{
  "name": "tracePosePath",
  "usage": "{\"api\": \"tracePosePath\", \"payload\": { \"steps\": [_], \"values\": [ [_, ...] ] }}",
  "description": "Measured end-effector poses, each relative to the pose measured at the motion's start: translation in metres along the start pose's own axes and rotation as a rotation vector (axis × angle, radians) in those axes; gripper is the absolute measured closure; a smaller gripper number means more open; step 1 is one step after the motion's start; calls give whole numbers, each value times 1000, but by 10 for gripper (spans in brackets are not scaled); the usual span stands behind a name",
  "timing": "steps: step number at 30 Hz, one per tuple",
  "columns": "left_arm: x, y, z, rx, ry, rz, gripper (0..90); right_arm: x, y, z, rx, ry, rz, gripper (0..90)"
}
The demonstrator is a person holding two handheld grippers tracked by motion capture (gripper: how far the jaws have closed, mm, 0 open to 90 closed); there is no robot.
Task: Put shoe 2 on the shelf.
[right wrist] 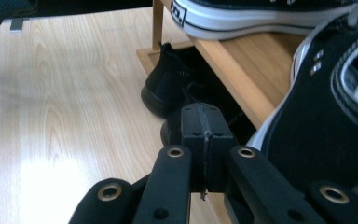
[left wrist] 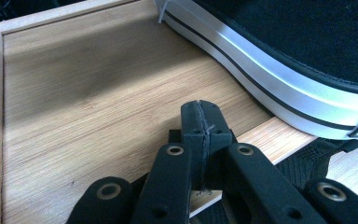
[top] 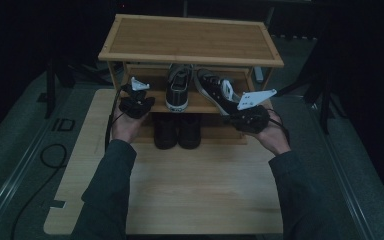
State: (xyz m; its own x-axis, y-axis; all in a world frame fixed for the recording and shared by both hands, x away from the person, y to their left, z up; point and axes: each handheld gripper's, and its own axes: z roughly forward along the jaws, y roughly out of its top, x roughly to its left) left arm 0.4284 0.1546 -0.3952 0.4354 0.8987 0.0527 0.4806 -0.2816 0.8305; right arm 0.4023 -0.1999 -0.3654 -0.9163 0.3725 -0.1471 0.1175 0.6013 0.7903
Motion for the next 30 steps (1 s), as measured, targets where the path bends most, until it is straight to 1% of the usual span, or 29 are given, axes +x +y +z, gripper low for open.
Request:
{"api": "tracePosePath", "payload": {
  "steps": [5, 9, 15, 17, 18, 21, 24, 30],
  "values": [
    [0, 1, 0, 5, 2, 9, 900, -3, -12, -12, 1, -10, 5, 900],
    [0, 1, 1, 1, 1, 0, 900, -6, -20, -23, -5, -16, 10, 900],
    [-1, 2, 3, -5, 0, -5, 900, -12, -35, -34, 2, -34, 31, 900],
    [-1, 3, 4, 0, -1, -3, 900, -14, -39, -38, 1, -41, 41, 900],
    [-1, 4, 5, 7, 2, 4, 900, -15, -40, -39, 1, -46, 42, 900],
    [-4, 7, 7, 14, 4, 14, 900, -17, -43, -42, 7, -57, 49, 900],
    [-7, 8, 9, 8, -4, 6, 900, -21, -47, -43, 14, -68, 64, 900],
    [-7, 6, 10, -4, -18, 0, 900, -25, -51, -41, 12, -81, 87, 900]
  ]
}}
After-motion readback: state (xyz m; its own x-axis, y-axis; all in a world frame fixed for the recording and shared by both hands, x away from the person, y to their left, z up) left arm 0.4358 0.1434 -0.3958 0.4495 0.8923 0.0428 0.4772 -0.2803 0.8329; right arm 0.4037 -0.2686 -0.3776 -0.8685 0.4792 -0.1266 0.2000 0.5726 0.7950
